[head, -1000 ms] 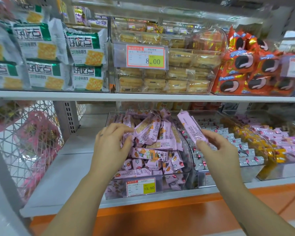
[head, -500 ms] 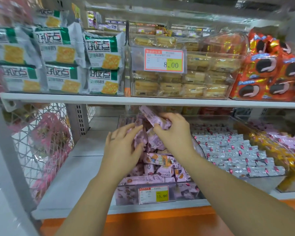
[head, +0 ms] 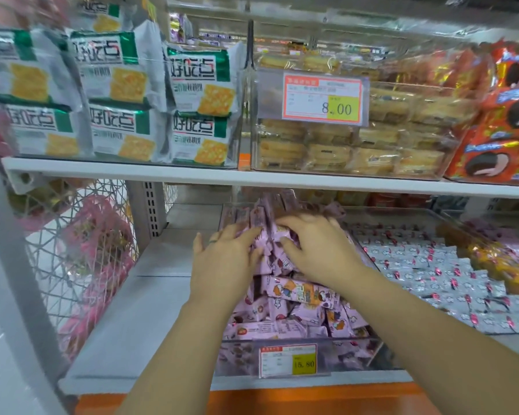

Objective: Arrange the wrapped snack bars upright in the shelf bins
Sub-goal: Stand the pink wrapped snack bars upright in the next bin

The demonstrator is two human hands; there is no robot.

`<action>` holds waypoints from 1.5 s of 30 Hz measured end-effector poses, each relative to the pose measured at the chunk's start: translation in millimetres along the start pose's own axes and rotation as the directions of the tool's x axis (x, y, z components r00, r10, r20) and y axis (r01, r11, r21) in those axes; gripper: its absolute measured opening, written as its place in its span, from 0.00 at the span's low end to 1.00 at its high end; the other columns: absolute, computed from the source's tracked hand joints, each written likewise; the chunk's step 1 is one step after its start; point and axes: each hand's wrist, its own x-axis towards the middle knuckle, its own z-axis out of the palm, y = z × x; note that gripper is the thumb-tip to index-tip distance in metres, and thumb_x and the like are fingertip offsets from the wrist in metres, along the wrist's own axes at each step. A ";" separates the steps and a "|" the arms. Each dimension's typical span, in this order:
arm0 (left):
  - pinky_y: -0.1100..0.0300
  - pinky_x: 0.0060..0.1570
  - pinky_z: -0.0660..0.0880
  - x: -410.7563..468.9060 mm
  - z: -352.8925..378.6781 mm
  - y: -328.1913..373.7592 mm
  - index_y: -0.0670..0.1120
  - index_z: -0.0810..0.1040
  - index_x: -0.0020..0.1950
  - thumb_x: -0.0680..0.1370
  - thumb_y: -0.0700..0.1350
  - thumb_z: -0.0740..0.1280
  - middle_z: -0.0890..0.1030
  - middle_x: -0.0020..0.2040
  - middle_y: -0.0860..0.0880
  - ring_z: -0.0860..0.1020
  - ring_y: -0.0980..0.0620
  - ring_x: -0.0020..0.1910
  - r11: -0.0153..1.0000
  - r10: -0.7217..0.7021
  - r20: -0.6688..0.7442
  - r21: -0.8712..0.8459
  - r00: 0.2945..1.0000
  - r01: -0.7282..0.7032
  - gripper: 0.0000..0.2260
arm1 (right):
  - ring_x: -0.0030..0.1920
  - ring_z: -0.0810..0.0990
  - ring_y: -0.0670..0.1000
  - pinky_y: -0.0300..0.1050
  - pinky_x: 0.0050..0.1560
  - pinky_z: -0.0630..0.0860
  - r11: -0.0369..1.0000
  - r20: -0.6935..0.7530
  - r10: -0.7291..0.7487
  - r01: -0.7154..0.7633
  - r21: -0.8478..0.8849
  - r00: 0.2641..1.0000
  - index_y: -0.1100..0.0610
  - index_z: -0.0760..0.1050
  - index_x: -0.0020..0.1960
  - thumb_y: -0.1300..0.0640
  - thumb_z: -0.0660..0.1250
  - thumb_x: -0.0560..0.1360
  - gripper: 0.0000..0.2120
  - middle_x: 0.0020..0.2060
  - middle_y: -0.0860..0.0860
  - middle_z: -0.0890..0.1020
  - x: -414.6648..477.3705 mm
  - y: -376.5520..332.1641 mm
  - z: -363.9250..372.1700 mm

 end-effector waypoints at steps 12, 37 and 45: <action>0.54 0.64 0.65 -18.4 -10.2 -18.5 0.55 0.76 0.63 0.78 0.47 0.65 0.70 0.67 0.53 0.68 0.50 0.65 0.941 0.106 -0.045 -0.318 0.993 -0.115 0.14 | 0.65 0.68 0.44 0.39 0.65 0.60 0.968 0.019 -0.112 0.105 0.227 0.994 0.47 0.69 0.69 0.52 0.57 0.80 0.17 0.65 0.43 0.73 -39.8 5.4 -27.3; 0.59 0.67 0.61 -79.8 -36.2 -58.6 0.58 0.75 0.63 0.78 0.54 0.63 0.65 0.70 0.58 0.63 0.56 0.70 0.917 0.195 0.061 -0.364 0.979 -0.160 0.14 | 0.40 0.73 0.36 0.31 0.41 0.68 0.936 0.569 -0.262 0.063 0.345 0.779 0.46 0.73 0.56 0.46 0.68 0.74 0.13 0.44 0.39 0.75 -50.1 -38.2 -10.9; 0.65 0.48 0.76 -74.2 -61.5 -35.0 0.54 0.75 0.59 0.72 0.50 0.68 0.83 0.50 0.53 0.80 0.57 0.50 0.364 0.026 0.023 -0.931 0.999 0.012 0.16 | 0.38 0.82 0.41 0.38 0.42 0.79 0.669 0.236 -0.199 -0.044 0.742 0.951 0.45 0.77 0.48 0.52 0.69 0.73 0.04 0.37 0.44 0.83 -54.2 -70.5 -34.1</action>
